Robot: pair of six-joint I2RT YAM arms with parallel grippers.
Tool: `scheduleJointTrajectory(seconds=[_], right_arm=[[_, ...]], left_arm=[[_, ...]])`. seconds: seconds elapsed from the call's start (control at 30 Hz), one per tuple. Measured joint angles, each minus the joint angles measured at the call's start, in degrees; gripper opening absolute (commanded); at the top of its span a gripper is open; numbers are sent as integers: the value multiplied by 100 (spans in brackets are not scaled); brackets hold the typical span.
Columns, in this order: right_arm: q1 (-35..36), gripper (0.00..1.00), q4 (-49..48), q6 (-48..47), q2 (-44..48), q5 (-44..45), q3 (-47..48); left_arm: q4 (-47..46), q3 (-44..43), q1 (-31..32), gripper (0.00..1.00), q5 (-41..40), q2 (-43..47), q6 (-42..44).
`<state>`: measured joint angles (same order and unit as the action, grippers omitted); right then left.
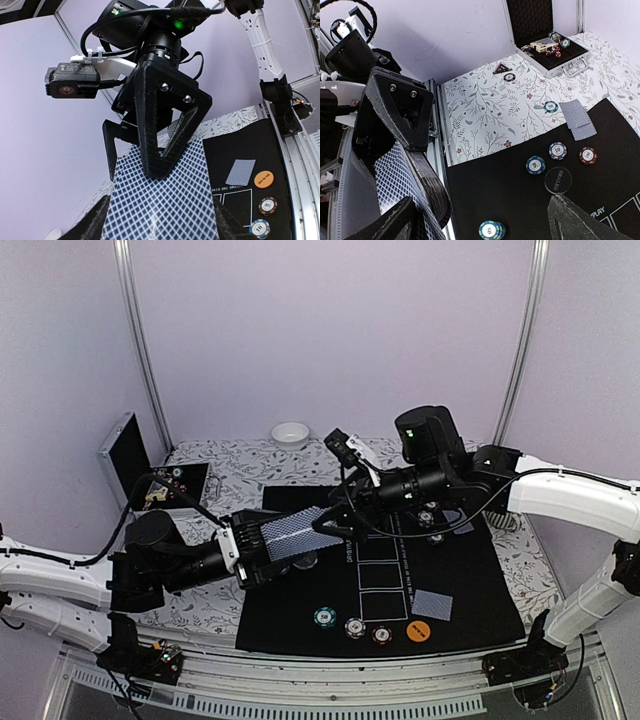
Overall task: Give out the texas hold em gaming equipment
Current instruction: Pick up the poker card from the face-down deck piles.
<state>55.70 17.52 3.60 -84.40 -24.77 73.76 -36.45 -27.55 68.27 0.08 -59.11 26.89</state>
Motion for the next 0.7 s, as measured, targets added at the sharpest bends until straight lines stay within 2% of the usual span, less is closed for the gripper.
scheduleJointTrajectory(seconds=[0.17, 0.37, 0.4, 0.7], right_arm=[[0, 58, 170, -70, 4, -286, 50], [0, 9, 269, -127, 4, -807, 164], [-7, 4, 269, -105, 9, -901, 175], [-354, 2, 376, 63, 260, -1200, 184]], left_arm=[[-22, 35, 15, 58, -120, 2, 11], [-92, 35, 26, 59, -341, 0, 11], [-96, 35, 28, 58, -385, 0, 11], [-103, 85, 37, 59, -660, 2, 7]])
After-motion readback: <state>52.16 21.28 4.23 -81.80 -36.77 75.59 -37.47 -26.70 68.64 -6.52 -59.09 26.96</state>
